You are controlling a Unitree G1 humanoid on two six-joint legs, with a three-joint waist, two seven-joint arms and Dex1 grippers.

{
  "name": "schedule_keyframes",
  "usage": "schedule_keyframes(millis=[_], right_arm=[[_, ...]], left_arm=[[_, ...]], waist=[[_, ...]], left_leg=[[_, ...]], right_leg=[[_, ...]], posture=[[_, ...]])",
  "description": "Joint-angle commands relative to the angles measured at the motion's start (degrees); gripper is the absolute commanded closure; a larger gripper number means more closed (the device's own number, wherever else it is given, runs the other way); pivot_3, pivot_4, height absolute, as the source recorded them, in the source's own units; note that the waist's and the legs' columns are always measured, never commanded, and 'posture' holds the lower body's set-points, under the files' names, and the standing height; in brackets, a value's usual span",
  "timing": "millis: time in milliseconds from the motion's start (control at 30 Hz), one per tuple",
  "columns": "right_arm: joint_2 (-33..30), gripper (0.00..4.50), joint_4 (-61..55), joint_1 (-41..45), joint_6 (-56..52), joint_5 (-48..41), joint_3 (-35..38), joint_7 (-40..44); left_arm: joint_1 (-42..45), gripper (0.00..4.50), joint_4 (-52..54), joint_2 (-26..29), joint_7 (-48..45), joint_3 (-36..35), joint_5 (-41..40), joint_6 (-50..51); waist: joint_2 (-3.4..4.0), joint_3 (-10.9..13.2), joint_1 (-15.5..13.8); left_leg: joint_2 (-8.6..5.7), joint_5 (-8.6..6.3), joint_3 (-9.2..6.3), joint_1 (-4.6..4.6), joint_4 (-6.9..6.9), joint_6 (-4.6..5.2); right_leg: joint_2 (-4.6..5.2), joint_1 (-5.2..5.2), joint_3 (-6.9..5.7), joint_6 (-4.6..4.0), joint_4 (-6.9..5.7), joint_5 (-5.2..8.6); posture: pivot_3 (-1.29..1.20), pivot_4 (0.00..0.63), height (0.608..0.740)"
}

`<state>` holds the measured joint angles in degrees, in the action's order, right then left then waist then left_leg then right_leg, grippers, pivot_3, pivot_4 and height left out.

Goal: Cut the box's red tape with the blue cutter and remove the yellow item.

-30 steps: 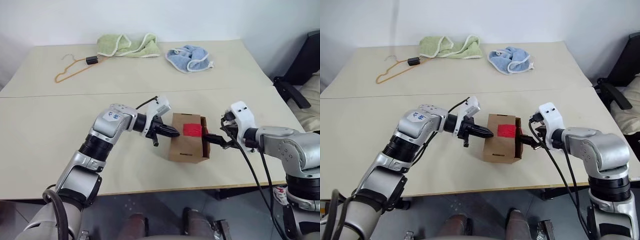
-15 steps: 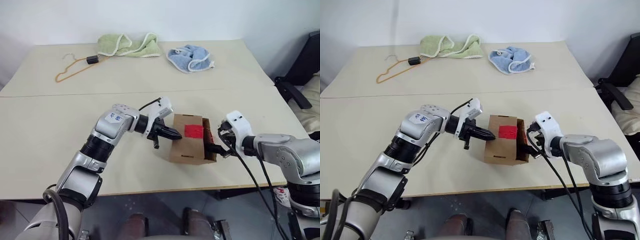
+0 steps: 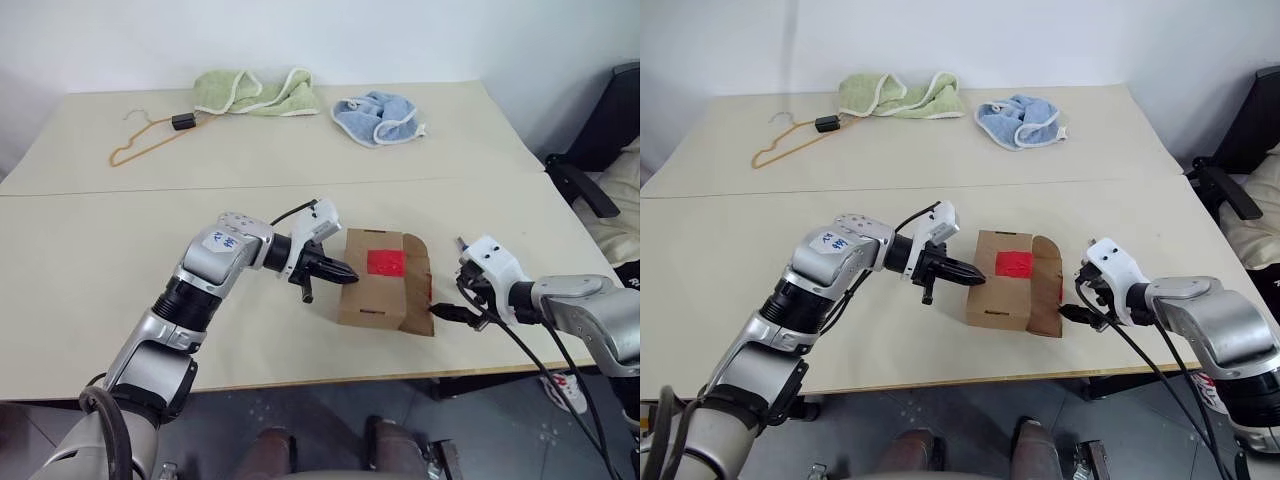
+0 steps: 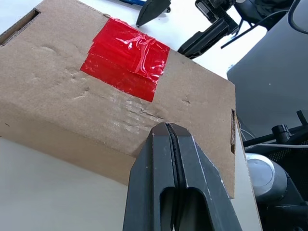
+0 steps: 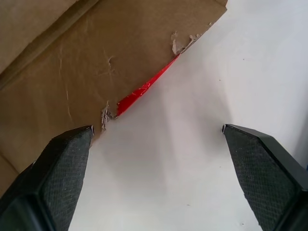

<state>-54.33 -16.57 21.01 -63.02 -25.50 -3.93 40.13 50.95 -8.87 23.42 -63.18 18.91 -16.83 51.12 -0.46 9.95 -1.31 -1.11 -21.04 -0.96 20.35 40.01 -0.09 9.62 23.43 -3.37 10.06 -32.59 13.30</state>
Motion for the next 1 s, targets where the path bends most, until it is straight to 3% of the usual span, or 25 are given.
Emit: schedule_keyframes(millis=[33, 333, 967, 1000], right_arm=[[-1.49, 0.03, -1.17, -1.42, 0.39, 0.13, -0.69, 2.27], [3.82, 0.03, 1.37, 5.61, -7.60, -7.70, 9.71, 1.96], [16.14, 0.03, 18.65, 11.59, -7.01, -10.24, 5.91, 6.38], [16.86, 0.20, 18.98, 11.81, -7.23, -10.48, 6.13, 6.42]], left_arm=[[-1.57, 4.50, 0.39, 0.73, 0.62, 0.92, 0.18, 1.42], [-1.61, 4.50, 0.65, 1.22, 0.29, 1.06, -0.08, 1.87], [-1.71, 4.50, 1.89, 2.08, 0.06, 1.85, -0.62, 3.75], [-1.60, 4.50, 1.79, 2.05, 0.05, 1.88, -0.58, 3.74]], waist=[[0.00, 0.00, 0.00], [0.07, 0.03, -0.01], [0.08, 0.03, 1.26], [0.08, 0.03, 1.30]], left_leg=[[0.00, 0.00, 0.00, 0.01, -0.02, 0.00], [0.01, 0.01, 0.00, 0.07, -0.01, -0.02], [0.02, -0.01, 0.02, 0.01, -0.04, -0.04], [0.02, -0.01, 0.02, 0.01, -0.04, -0.04]], right_leg=[[0.00, 0.01, 0.00, 0.00, 0.01, 0.00], [0.00, 0.05, -0.02, 0.02, 0.07, -0.01], [-0.01, 0.03, -0.02, 0.03, 0.05, -0.02], [-0.01, 0.04, -0.02, 0.03, 0.04, -0.02]], posture=[[0.00, 0.150, 0.740], [0.00, 0.150, 0.740], [0.00, 0.150, 0.740], [0.00, 0.150, 0.740]])
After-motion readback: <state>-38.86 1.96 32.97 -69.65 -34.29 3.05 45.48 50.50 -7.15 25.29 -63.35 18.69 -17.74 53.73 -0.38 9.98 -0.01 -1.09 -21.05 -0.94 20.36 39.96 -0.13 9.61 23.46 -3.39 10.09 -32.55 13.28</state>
